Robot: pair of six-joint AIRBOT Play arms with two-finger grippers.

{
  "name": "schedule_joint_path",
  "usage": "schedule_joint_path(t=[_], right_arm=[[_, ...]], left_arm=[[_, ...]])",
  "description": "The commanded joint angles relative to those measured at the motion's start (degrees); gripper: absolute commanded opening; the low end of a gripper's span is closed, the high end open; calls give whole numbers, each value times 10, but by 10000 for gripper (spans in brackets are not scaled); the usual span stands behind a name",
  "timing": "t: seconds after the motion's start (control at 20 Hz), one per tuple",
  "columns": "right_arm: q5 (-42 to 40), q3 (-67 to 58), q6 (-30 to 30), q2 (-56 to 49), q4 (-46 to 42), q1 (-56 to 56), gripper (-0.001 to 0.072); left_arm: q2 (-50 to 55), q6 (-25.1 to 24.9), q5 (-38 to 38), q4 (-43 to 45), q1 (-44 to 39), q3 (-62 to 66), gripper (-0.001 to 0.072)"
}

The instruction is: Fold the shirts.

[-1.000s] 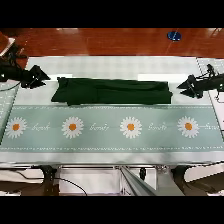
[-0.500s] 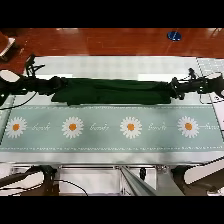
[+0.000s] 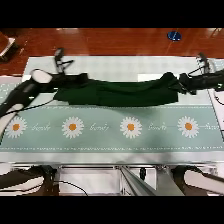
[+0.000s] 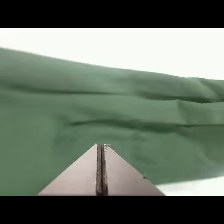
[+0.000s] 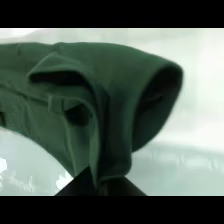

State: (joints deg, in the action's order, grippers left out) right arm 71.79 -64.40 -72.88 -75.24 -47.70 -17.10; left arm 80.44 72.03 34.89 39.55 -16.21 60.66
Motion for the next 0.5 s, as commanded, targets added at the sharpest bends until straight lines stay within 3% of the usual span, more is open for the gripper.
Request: schedule_joint_path(t=[0.0,0.25,0.45], right_arm=[[2,79,-31,184,-55,0,21],[35,96,-67,332,-51,0,20],[48,95,-81,361,-35,0,21]], left_arm=[[75,-3,-37,-21,-115,68,22],[241,51,86,-21,-226,252,22],[342,120,98,-21,-313,344,22]])
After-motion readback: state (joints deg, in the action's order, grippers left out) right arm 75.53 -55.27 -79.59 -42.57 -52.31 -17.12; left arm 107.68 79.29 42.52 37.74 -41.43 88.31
